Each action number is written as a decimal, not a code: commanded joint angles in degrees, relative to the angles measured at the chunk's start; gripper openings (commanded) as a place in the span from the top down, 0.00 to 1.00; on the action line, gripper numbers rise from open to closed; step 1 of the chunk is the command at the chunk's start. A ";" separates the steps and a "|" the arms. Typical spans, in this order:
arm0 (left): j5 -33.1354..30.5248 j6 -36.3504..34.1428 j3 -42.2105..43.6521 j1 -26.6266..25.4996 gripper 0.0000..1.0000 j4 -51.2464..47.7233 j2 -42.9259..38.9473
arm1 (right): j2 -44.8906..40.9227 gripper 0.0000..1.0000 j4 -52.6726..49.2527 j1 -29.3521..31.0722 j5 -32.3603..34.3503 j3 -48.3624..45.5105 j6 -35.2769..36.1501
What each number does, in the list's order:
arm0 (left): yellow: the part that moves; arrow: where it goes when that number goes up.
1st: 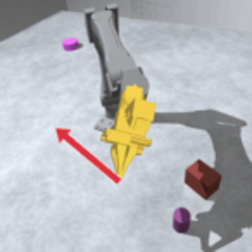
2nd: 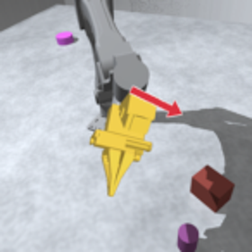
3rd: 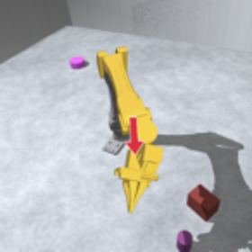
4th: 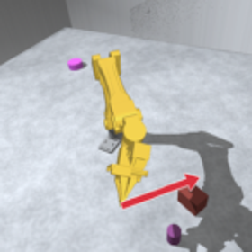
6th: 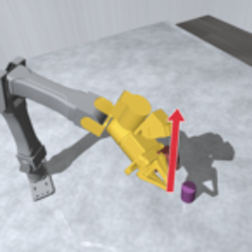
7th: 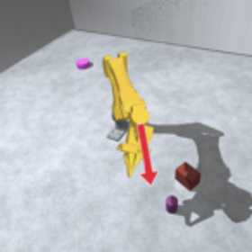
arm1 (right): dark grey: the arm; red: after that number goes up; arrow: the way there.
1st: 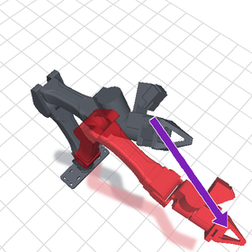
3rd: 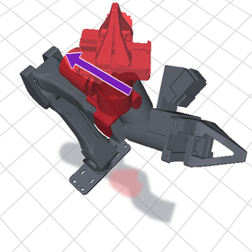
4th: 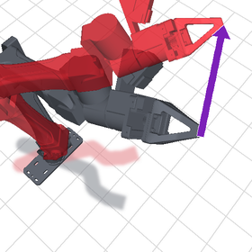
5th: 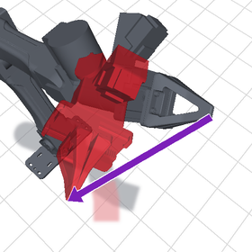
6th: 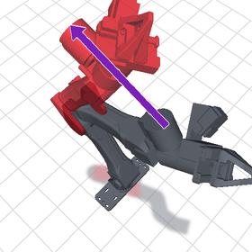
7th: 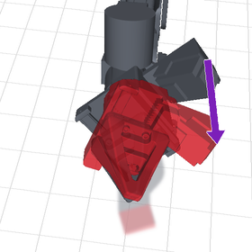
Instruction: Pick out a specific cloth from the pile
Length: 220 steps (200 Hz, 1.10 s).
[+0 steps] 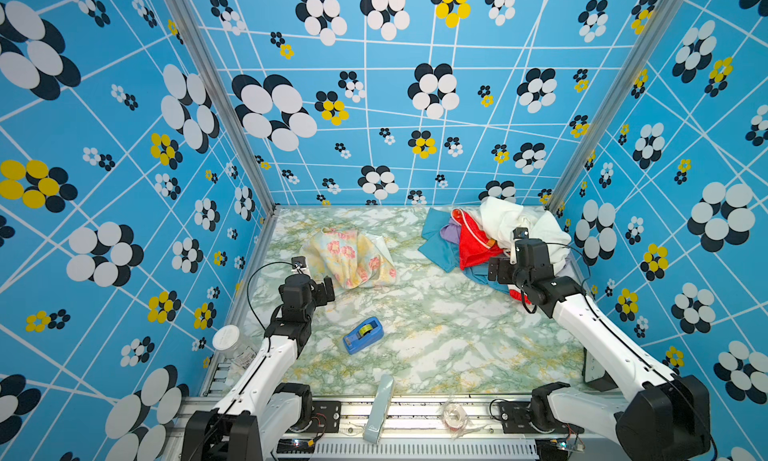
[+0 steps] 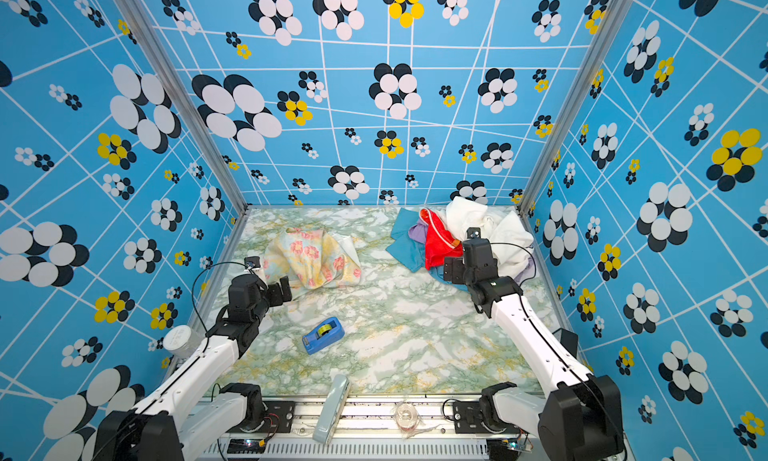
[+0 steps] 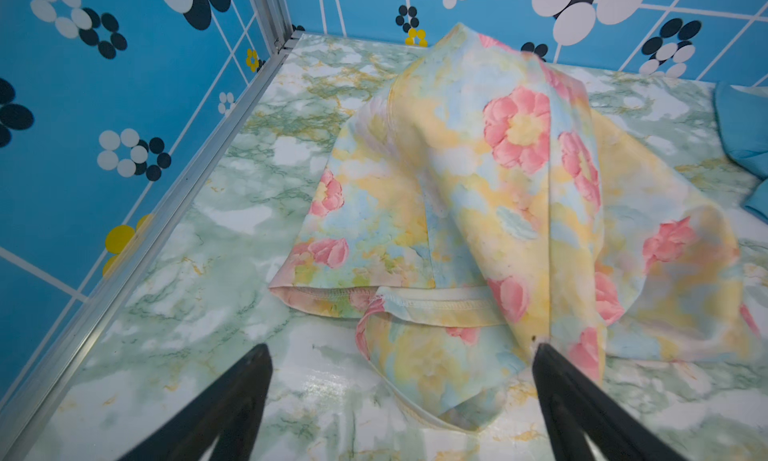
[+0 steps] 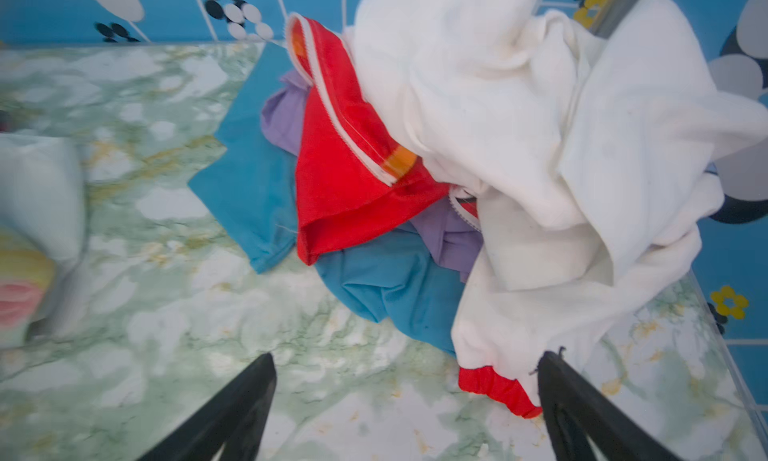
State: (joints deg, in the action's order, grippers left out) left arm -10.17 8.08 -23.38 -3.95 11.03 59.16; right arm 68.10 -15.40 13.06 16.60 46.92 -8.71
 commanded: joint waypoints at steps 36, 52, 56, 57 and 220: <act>1.50 -3.33 3.29 1.31 0.01 26.04 12.88 | 0.84 0.01 29.12 -3.87 8.21 -16.99 5.25; 1.30 -3.41 3.97 1.36 0.01 31.66 16.17 | 2.14 0.01 37.80 -5.02 9.07 -21.03 6.07; 1.74 -3.44 3.73 1.39 0.01 31.45 16.32 | 2.56 0.01 39.35 -5.47 9.20 -21.81 6.11; 1.83 -3.52 3.66 1.40 0.01 31.39 16.37 | 2.65 0.01 39.68 -5.53 9.22 -21.93 6.09; 1.21 -5.35 3.43 2.47 0.01 45.25 29.53 | 20.09 0.01 67.58 -10.15 2.81 -25.49 5.05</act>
State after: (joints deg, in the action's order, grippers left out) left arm -9.65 3.60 -18.28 -1.83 58.30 88.92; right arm 88.88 50.33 3.22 21.69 21.02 -4.19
